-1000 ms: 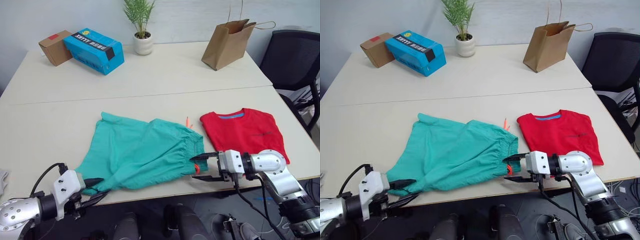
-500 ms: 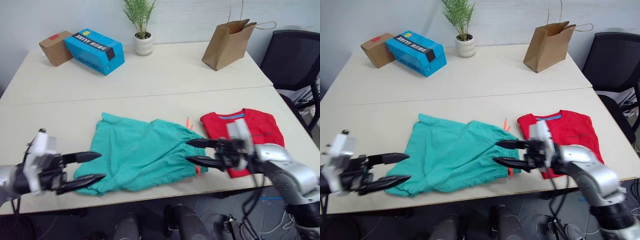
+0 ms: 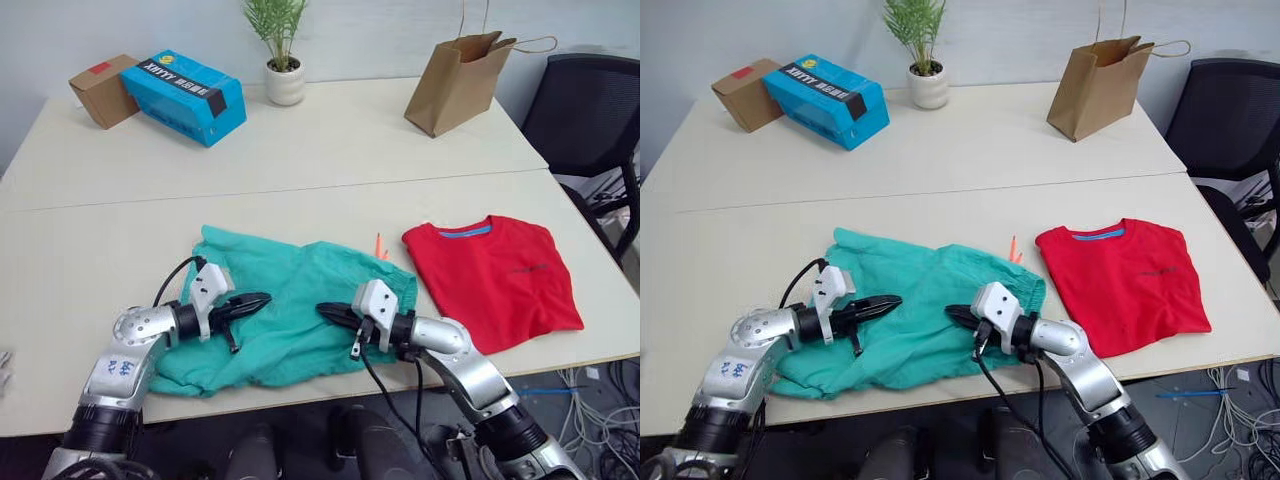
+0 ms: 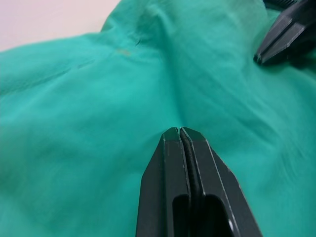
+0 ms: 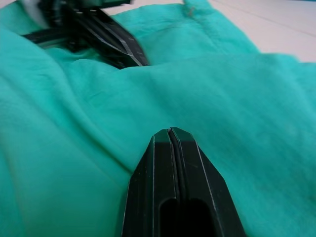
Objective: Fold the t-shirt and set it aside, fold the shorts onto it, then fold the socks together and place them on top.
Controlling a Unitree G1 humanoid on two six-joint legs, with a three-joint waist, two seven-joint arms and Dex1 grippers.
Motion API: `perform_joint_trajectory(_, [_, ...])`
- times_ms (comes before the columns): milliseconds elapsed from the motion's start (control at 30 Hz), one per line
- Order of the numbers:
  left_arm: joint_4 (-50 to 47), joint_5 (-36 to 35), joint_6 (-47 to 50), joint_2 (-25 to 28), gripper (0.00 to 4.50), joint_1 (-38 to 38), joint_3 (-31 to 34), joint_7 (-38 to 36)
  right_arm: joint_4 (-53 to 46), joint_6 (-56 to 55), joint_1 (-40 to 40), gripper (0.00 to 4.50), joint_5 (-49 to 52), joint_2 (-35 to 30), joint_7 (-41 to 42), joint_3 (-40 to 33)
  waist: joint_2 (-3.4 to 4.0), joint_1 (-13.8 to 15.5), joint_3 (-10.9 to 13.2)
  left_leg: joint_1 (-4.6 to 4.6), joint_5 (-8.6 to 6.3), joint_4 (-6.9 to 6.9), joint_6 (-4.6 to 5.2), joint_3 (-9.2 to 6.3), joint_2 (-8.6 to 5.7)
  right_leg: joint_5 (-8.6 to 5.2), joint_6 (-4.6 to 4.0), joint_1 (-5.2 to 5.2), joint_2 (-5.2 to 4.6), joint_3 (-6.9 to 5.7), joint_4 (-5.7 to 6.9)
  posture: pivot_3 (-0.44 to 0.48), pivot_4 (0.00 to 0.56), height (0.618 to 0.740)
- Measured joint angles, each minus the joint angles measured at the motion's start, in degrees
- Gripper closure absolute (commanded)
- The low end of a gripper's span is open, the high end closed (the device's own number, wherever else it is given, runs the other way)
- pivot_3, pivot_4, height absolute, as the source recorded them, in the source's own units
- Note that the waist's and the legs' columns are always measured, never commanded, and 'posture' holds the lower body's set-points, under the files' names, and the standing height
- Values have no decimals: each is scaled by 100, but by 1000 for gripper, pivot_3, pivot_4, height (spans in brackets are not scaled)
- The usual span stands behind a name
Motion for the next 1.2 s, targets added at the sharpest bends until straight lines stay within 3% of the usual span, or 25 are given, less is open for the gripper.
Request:
perform_joint_trajectory(167, [-354,17,108,-204,4470,527,219,567,562,-635,67,4500,252,-268,609,-539,26,71,-10,69,-15,-11,4,-11,3,15,15,103,12,-1,-69,0,150,740])
perform_joint_trajectory(333, [-479,-100,-190,-499,4470,848,347,645,1316,-1012,-229,4500,364,-303,825,-1041,34,91,-13,62,7,-12,33,0,1,29,9,88,11,8,-51,0,150,740])
perform_joint_trajectory(500, [-663,-541,-425,-679,4470,835,460,393,1127,-616,-666,4500,798,267,822,-1144,37,23,-11,55,6,-17,11,-6,8,21,0,64,13,1,-20,0,150,740])
perform_joint_trajectory(633, [-653,-717,-384,-533,4470,419,548,208,985,-436,-799,4500,650,576,683,-961,38,6,-11,56,10,-17,6,-11,5,20,0,68,12,-2,-21,0,150,740])
perform_joint_trajectory(767, [-303,-420,-452,-449,4470,-95,306,118,1243,-440,-800,4500,224,897,372,-692,38,6,-11,52,9,-17,11,-8,2,21,1,66,9,-1,-22,0,150,740])
perform_joint_trajectory(933, [373,-12,-643,-533,4470,-207,-59,96,1307,-242,-757,4500,-68,1133,-533,-923,38,-17,-11,51,10,-17,-5,-2,5,19,1,60,7,0,-23,0,150,740])
perform_joint_trajectory(1067, [573,17,-814,-595,4470,-207,-82,69,1299,-191,-748,4500,-76,1136,-639,-955,39,-11,-11,53,3,-18,7,-3,5,19,1,62,7,-1,-21,0,150,740])
perform_joint_trajectory(1167, [685,23,-907,-609,4470,-232,-133,20,1316,-197,-701,4500,-76,1151,-697,-1051,69,-76,7,18,62,-57,19,-221,-70,-4,41,185,-95,-228,-64,0,150,740])
perform_joint_trajectory(1200, [698,25,-921,-603,4470,-230,-130,5,1315,-195,-719,4500,-76,1164,-725,-1090,70,-71,4,39,81,-63,24,-247,-84,-11,52,173,-105,-241,-64,0,150,740])
